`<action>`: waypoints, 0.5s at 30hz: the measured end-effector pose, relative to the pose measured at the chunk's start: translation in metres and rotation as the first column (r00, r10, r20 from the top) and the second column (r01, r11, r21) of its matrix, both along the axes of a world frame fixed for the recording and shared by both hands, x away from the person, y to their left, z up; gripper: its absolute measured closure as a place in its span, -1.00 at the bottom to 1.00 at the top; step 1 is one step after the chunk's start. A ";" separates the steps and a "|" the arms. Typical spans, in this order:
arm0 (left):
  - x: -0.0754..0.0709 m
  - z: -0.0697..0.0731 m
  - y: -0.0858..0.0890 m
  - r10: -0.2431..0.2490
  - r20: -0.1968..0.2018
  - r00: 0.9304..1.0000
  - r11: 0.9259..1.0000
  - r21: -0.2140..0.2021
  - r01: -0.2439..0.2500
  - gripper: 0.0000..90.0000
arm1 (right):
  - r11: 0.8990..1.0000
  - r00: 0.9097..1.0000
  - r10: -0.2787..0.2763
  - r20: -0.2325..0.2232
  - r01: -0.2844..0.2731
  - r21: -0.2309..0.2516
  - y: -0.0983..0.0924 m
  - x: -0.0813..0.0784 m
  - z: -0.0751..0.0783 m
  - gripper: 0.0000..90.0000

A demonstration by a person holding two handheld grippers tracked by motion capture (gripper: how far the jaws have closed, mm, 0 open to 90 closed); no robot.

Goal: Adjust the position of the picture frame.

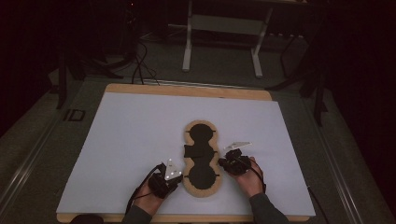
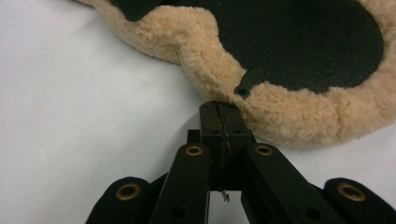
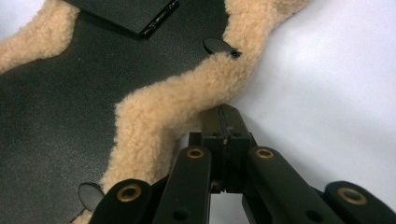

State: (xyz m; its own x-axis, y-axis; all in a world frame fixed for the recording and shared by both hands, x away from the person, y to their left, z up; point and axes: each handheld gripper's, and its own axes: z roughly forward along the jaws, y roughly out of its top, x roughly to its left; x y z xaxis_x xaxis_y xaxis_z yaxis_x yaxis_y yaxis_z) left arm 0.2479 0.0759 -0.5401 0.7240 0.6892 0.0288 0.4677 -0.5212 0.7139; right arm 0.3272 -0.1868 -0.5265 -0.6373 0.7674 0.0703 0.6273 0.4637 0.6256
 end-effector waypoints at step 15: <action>-0.007 0.000 -0.009 -0.014 0.011 1.000 1.000 0.012 0.013 1.00 | 1.000 1.000 0.010 -0.017 -0.010 -0.029 0.008 0.013 0.003 1.00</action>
